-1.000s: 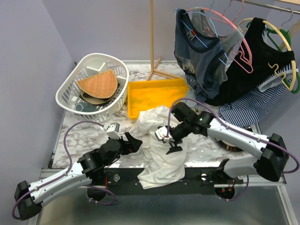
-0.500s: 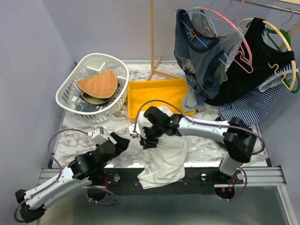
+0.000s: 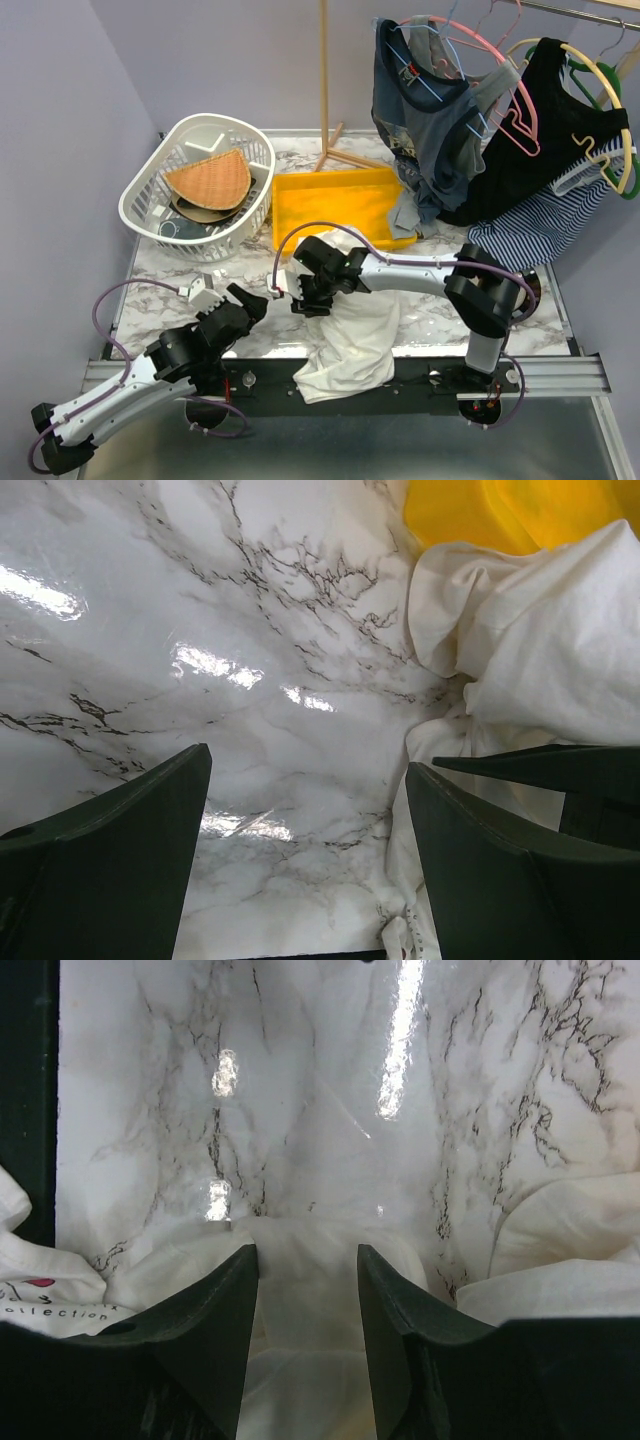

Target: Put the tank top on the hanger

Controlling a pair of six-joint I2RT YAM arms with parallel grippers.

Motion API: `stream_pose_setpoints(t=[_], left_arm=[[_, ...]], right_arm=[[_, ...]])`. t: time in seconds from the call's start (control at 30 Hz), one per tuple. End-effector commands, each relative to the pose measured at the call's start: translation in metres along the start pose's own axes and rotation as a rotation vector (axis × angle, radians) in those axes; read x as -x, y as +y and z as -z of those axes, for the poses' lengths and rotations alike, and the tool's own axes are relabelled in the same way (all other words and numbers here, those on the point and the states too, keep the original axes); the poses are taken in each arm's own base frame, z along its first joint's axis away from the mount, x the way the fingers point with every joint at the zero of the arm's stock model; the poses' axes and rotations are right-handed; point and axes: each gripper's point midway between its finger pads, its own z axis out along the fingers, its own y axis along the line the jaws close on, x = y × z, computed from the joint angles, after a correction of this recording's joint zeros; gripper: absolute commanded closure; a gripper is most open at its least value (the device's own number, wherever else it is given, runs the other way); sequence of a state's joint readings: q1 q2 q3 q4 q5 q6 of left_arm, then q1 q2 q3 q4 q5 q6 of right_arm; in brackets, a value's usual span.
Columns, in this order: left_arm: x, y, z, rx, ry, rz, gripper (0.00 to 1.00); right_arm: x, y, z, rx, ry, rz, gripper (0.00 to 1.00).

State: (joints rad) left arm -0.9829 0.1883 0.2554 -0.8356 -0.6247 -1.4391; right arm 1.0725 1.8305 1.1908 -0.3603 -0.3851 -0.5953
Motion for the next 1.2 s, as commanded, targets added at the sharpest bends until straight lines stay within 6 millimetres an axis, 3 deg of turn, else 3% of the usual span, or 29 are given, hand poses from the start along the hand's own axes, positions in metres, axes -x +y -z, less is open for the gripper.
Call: stream_pose_setpoints(t=[0.0, 0.03, 0.13, 0.17, 0.27, 0.37, 0.4, 0.57, 0.67, 0.87, 1.03, 1.17], left_arm=[[0.016, 0.002, 0.002, 0.026, -0.069, 0.037, 0.12], [0.016, 0.002, 0.002, 0.025, -0.068, 0.038, 0.12], [0.014, 0.001, 0.002, 0.013, -0.059, 0.029, 0.12], [0.013, 0.0, 0.003, 0.007, -0.053, 0.022, 0.12], [0.008, -0.01, 0.003, -0.049, -0.023, -0.029, 0.12], [-0.005, -0.031, 0.008, -0.181, 0.04, -0.118, 0.13], [-0.005, -0.046, 0.011, -0.256, 0.043, -0.116, 0.13], [-0.018, -0.091, 0.033, -0.52, 0.105, -0.211, 0.12], [-0.026, -0.108, 0.042, -0.61, 0.145, -0.265, 0.12], [-0.064, -0.135, 0.047, -0.692, 0.332, -0.432, 0.12], [-0.097, -0.155, 0.042, -0.706, 0.498, -0.57, 0.14], [-0.114, -0.161, 0.039, -0.715, 0.562, -0.637, 0.14]], right_arm=[[-0.008, -0.006, -0.007, -0.034, 0.058, 0.006, 0.48], [-0.009, -0.008, -0.006, -0.044, 0.061, 0.004, 0.5], [-0.005, -0.008, -0.002, -0.051, 0.057, 0.001, 0.72], [0.003, -0.01, 0.005, -0.063, 0.039, 0.005, 0.84], [0.021, -0.012, 0.029, -0.099, -0.008, 0.02, 0.99], [0.04, -0.005, 0.055, -0.089, -0.076, 0.046, 0.99], [0.049, -0.001, 0.074, -0.099, -0.109, 0.06, 0.99], [0.057, -0.003, 0.133, -0.133, -0.179, 0.1, 0.99], [0.051, -0.014, 0.17, -0.202, -0.225, 0.059, 0.99], [0.028, -0.044, 0.233, -0.421, -0.296, -0.042, 0.99], [0.006, -0.073, 0.28, -0.63, -0.333, -0.143, 0.99], [-0.008, -0.083, 0.306, -0.751, -0.34, -0.191, 0.99]])
